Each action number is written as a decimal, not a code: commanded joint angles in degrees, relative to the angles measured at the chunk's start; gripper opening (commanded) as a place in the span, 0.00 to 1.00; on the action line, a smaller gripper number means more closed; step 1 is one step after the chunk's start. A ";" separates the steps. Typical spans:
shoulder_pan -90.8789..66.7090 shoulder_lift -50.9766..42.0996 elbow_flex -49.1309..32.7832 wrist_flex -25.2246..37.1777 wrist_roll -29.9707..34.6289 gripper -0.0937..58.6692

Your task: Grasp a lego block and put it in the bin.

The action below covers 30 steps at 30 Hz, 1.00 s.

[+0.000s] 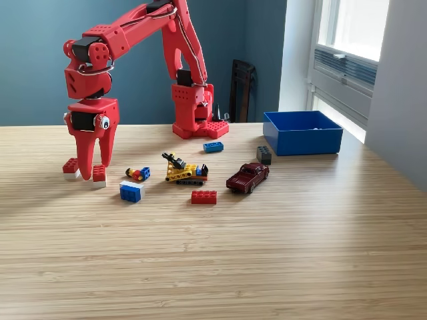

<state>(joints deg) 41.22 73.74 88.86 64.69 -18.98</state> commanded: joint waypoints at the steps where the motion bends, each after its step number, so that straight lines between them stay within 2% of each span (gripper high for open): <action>1: -0.09 0.26 -4.48 -0.26 0.35 0.44; 7: -0.79 -0.97 -5.45 -0.35 1.23 0.42; 26: -1.93 -0.97 -6.33 -2.90 7.82 0.24; 28: -2.29 -0.97 -6.33 -2.99 8.09 0.25; 30: -2.72 -0.97 -6.42 -2.99 8.09 0.31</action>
<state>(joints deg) 39.55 71.63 86.22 62.40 -11.07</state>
